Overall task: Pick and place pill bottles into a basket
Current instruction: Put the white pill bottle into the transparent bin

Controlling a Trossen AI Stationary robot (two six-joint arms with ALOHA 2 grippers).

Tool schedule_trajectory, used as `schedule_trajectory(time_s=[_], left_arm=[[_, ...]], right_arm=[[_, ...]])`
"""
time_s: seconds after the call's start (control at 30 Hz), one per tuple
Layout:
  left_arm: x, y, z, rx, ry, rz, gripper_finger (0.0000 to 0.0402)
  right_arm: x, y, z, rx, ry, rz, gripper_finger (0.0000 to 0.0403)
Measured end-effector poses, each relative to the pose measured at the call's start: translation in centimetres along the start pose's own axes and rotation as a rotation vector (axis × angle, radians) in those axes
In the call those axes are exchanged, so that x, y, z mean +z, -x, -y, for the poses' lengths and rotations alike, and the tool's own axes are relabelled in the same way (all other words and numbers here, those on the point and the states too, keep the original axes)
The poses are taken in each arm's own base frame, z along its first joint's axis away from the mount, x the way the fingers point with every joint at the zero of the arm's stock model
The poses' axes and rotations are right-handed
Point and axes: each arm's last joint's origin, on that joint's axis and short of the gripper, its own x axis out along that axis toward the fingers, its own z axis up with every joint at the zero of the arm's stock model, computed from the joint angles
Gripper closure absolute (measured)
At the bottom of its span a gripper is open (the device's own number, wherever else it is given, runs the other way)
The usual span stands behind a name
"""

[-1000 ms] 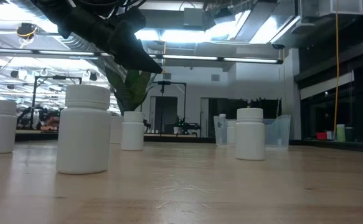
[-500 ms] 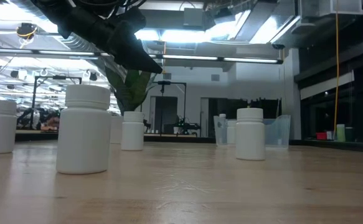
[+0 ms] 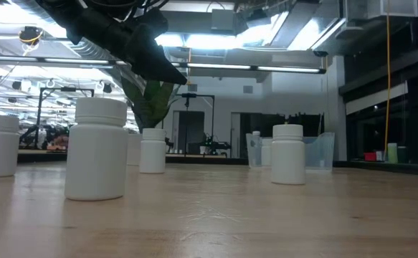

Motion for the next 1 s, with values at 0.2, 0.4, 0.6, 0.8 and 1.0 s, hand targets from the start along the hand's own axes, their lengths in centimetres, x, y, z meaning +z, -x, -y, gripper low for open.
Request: schedule_trajectory(time_s=[0.2, 0.4, 0.6, 0.8, 1.0], left_arm=[[0.0, 0.0, 0.0, 0.001, 0.0, 0.0, 0.0399], [0.0, 0.0, 0.0, 0.002, 0.006, 0.0, 0.0396], [0.0, 0.0, 0.0, 0.003, 0.007, 0.0, 0.0399], [0.0, 0.0, 0.0, 0.003, 0.007, 0.0, 0.0394], [0.0, 0.0, 0.0, 0.004, 0.007, 0.0, 0.0398]], right_arm=[[-0.2, -1.1, -0.4, 0.043, -0.023, 0.02, 0.0108], [-0.2, -2.1, -0.2, 0.036, -0.04, 0.034, 0.0108], [-0.5, -3.1, -0.2, 0.045, -0.051, 0.034, 0.0108], [-0.7, -4.3, 0.0, 0.053, -0.058, 0.071, 0.0108], [-0.5, -4.4, -0.1, 0.051, -0.071, 0.096, 0.0108]])
